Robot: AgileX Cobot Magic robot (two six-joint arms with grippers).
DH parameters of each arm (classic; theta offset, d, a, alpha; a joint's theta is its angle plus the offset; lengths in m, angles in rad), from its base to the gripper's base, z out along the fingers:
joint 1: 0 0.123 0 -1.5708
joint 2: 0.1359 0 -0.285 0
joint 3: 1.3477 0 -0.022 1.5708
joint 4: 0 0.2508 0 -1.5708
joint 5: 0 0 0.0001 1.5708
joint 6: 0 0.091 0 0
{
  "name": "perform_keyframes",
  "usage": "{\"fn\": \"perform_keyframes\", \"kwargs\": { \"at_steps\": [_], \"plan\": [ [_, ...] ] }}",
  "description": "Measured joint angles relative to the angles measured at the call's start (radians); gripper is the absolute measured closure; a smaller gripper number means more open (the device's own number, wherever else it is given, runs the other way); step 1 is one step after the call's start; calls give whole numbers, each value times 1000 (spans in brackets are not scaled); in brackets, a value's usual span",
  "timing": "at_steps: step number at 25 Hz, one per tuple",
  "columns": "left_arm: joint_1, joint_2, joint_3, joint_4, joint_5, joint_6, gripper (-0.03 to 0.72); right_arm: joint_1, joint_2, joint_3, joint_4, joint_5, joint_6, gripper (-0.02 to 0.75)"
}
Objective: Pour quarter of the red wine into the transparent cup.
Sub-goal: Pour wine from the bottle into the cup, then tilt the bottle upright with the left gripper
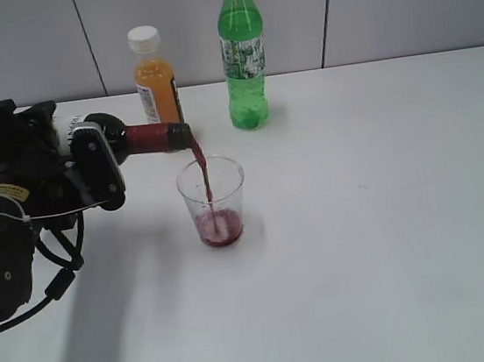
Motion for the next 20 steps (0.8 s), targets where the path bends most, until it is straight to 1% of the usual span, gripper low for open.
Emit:
{"fn": "perform_keyframes", "kwargs": {
  "at_steps": [20],
  "plan": [
    [0,0,0,13,1,26,133,0,0,0,0,0,0,153]
  ]
}}
